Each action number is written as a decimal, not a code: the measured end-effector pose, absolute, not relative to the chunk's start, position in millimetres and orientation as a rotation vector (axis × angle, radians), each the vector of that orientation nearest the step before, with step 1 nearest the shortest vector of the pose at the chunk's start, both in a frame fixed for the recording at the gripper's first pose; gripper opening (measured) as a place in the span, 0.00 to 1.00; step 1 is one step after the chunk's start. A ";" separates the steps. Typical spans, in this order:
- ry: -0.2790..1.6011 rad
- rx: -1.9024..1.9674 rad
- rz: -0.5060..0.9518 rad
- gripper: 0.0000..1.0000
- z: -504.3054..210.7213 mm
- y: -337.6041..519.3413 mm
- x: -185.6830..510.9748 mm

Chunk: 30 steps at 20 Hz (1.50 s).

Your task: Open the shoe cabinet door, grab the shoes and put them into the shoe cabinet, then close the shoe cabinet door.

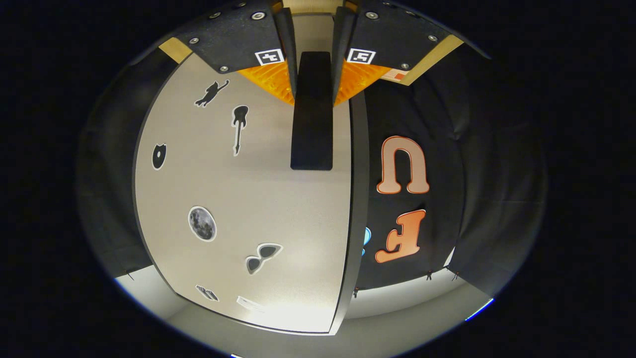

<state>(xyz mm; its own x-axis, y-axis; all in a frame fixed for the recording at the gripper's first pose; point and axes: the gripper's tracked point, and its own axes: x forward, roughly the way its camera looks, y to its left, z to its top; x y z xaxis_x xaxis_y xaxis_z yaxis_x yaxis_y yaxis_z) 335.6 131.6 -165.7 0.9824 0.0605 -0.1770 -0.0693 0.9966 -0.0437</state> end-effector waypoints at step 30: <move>0.201 -0.111 -0.145 0.18 -127.3 -27.3 112.9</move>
